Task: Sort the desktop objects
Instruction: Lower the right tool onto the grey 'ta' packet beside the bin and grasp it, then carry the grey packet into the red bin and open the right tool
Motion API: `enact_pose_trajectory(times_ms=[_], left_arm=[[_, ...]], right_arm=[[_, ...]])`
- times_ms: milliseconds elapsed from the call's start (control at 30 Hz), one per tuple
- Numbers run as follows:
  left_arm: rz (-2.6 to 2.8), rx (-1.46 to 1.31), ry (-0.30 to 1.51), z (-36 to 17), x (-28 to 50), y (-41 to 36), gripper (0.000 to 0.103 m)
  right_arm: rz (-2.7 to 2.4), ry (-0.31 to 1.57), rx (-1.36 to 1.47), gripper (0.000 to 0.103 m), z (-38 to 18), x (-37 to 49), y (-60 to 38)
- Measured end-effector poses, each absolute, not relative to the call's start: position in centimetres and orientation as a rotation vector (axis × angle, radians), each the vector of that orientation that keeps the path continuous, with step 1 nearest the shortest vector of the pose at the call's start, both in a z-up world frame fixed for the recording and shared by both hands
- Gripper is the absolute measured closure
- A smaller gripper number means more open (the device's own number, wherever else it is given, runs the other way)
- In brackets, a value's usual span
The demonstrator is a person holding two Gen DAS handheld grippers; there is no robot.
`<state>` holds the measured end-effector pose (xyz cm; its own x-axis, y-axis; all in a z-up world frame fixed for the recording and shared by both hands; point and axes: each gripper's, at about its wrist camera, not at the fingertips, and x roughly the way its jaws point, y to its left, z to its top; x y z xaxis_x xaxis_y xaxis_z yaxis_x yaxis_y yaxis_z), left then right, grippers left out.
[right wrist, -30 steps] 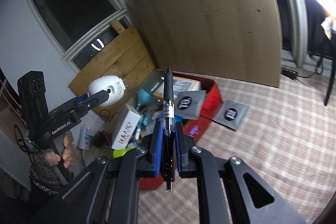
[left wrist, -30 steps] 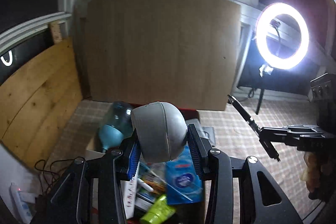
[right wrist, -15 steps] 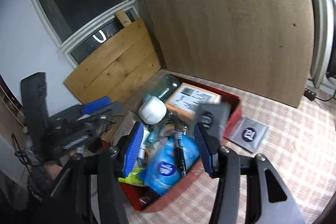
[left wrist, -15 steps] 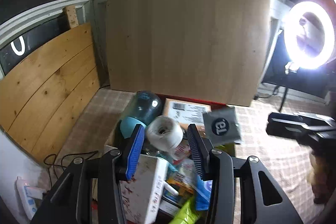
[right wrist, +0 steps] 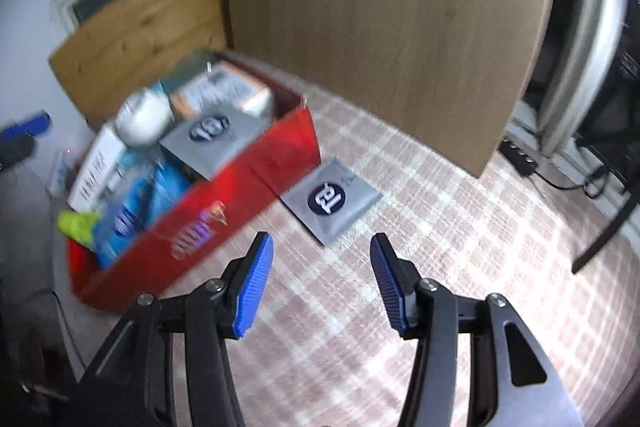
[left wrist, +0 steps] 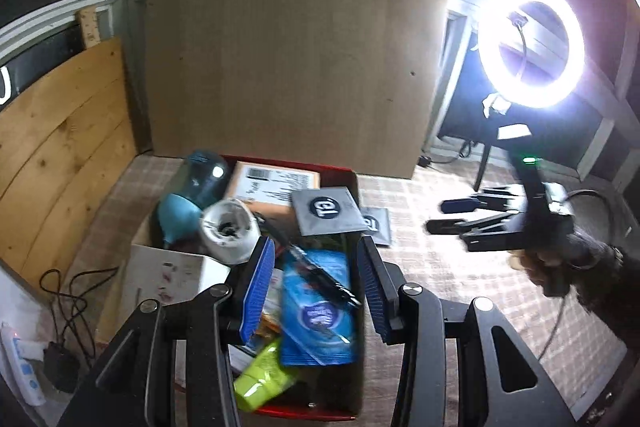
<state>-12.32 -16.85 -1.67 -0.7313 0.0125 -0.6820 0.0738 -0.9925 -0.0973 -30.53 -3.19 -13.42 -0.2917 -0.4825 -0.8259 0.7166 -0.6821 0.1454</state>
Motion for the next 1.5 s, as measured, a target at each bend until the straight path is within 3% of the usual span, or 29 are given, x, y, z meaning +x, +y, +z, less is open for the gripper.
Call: enact_pose_trajectory(times_ms=[400,500,600,733,833,967,1133,1200,1233,1500], left_arm=[[-2.870,1.261,0.213,-4.1,-13.1,-15.6,0.062],[-2.863,1.257,0.253,-4.2,-13.2,-16.3,0.062],[-2.849,1.251,0.271,-4.3,-13.4,-17.0,0.064],[-2.833,1.248,0.274,-4.3,-13.6,-17.6,0.064],[-2.829,1.250,0.291,-4.3,-13.6,-17.9,0.064],[-2.823,1.248,0.291,-4.4,-13.6,-18.1,0.064],[-2.819,1.229,0.276,-4.0,-13.2,-18.3,0.064],[-2.813,1.223,0.255,-3.9,-13.0,-18.3,0.064],[-2.817,1.217,0.260,-3.7,-12.8,-18.3,0.064],[-2.814,1.194,0.259,-3.2,-11.3,-18.8,0.064]], right_arm=[[-1.865,0.622,1.123,0.051,-18.4,-34.1,-8.9],[-1.777,0.715,1.066,0.043,-18.7,-34.8,-10.5],[-1.707,0.830,1.036,0.042,-19.4,-35.2,-11.9],[-1.604,0.863,1.049,0.040,-20.3,-35.9,-12.7],[-1.609,0.888,1.039,0.027,-20.7,-36.5,-13.0],[-1.595,0.810,1.089,0.025,-21.1,-37.4,-12.8],[-1.594,0.775,1.109,0.036,-20.4,-36.2,-12.0],[-1.633,0.750,1.103,0.057,-19.7,-35.7,-11.2],[-1.662,0.723,1.125,0.090,-19.4,-35.7,-10.5],[-1.844,0.521,1.162,0.095,-17.5,-33.7,-5.8]])
